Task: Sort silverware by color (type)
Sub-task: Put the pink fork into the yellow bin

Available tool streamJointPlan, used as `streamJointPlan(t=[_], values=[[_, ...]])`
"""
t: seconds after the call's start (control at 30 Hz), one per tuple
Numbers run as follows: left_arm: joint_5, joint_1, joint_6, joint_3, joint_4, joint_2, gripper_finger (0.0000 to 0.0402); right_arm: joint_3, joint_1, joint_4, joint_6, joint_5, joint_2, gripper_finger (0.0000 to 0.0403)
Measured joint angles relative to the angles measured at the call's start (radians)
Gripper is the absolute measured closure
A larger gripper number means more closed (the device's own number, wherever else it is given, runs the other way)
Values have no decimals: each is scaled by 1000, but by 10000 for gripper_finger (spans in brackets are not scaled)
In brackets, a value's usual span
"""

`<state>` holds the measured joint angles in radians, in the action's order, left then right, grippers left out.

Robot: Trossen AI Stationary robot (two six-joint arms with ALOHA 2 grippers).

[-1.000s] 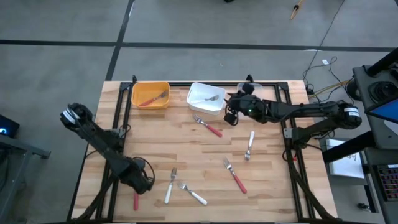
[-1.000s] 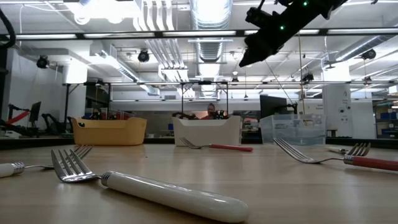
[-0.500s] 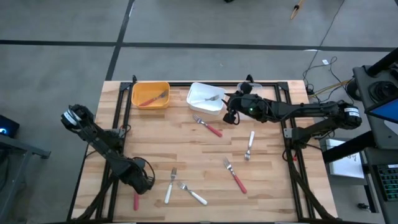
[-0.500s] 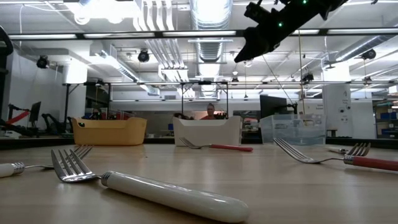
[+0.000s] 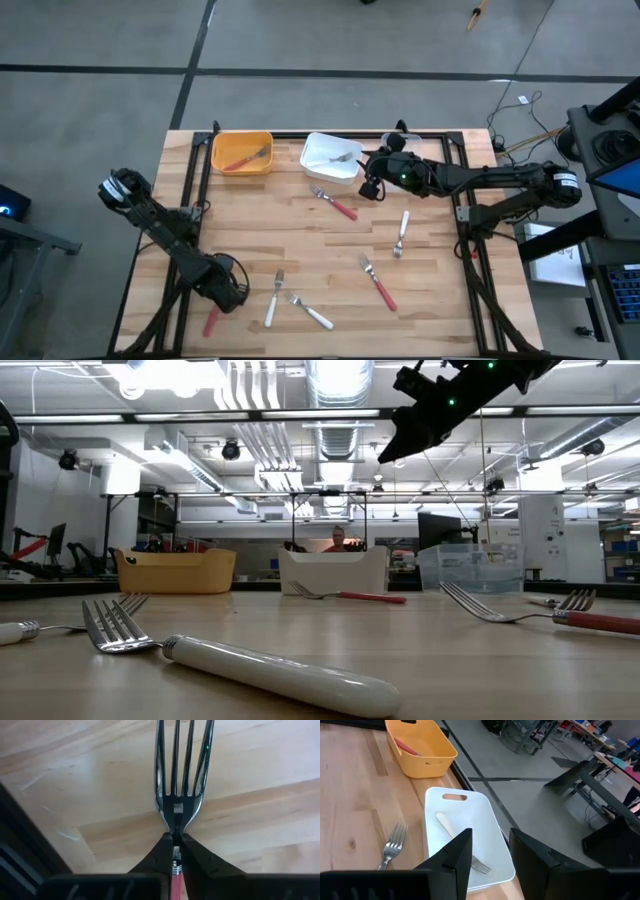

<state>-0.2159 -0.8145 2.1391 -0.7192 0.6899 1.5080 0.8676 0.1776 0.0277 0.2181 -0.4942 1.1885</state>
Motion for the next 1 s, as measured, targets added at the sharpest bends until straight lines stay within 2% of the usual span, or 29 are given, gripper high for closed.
streamJointPlan(t=[0.13, 0.27, 0.4, 0.57, 0.83, 1.0], values=[[16, 18, -44, -47, -2, -4, 397, 0, 0, 0, 1, 0, 0, 280], [96, 66, -122, -104, 11, -6, 399, 0, 0, 0, 0, 0, 0, 280], [154, 143, -271, -162, 82, -8, 399, 0, 0, 0, 0, 30, 0, 280], [157, 252, -477, -186, 200, -12, 399, 0, 0, 1, 2, 69, 0, 280], [203, 484, -856, -186, 242, -64, 400, 0, 0, 25, 7, 76, 0, 280], [211, 721, -1184, -186, 250, -127, 400, -1, 0, 32, 10, 87, 0, 280]])
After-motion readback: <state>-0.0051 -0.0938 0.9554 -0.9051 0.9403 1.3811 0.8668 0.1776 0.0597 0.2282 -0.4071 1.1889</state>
